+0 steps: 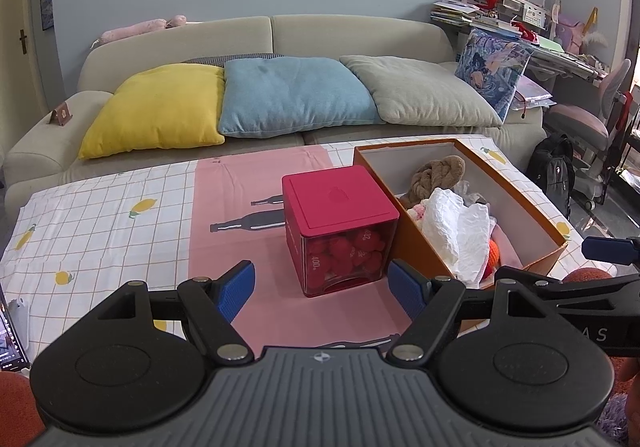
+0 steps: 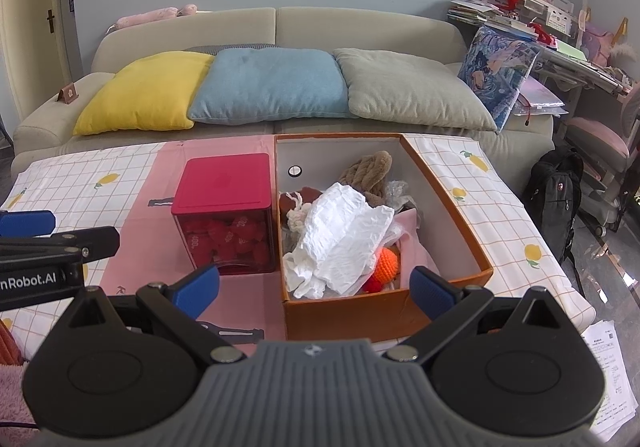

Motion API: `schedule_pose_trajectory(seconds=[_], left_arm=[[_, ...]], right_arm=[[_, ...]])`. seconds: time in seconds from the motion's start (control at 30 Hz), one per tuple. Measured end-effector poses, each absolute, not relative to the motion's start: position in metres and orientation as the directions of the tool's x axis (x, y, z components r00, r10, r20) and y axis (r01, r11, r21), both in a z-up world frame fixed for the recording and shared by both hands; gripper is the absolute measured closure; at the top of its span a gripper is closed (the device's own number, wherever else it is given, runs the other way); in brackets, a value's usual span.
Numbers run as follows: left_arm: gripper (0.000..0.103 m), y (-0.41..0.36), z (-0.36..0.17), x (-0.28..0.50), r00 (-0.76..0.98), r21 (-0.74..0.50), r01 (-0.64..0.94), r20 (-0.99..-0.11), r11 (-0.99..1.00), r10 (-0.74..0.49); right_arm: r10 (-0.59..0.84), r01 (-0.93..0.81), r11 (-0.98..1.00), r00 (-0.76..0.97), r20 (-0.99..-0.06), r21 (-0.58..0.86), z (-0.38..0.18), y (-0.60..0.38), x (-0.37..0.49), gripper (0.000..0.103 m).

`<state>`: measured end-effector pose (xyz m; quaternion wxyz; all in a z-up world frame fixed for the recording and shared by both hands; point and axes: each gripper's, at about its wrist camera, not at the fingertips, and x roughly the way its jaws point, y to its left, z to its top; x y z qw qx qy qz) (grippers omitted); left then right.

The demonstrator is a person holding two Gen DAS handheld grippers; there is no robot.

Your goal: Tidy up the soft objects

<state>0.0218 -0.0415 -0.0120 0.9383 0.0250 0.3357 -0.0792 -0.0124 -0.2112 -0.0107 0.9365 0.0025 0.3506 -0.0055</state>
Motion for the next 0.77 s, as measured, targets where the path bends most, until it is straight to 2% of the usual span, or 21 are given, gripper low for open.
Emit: schedule_pose_trajectory(seconds=[0.77], left_arm=[[0.014, -0.0414, -0.009, 0.0201, 0.765, -0.009, 0.167, -0.629, 0.986, -0.135]], right_arm=[[0.0, 0.004, 1.0, 0.747, -0.665, 0.004, -0.0146, -0.2111, -0.012, 0.004]])
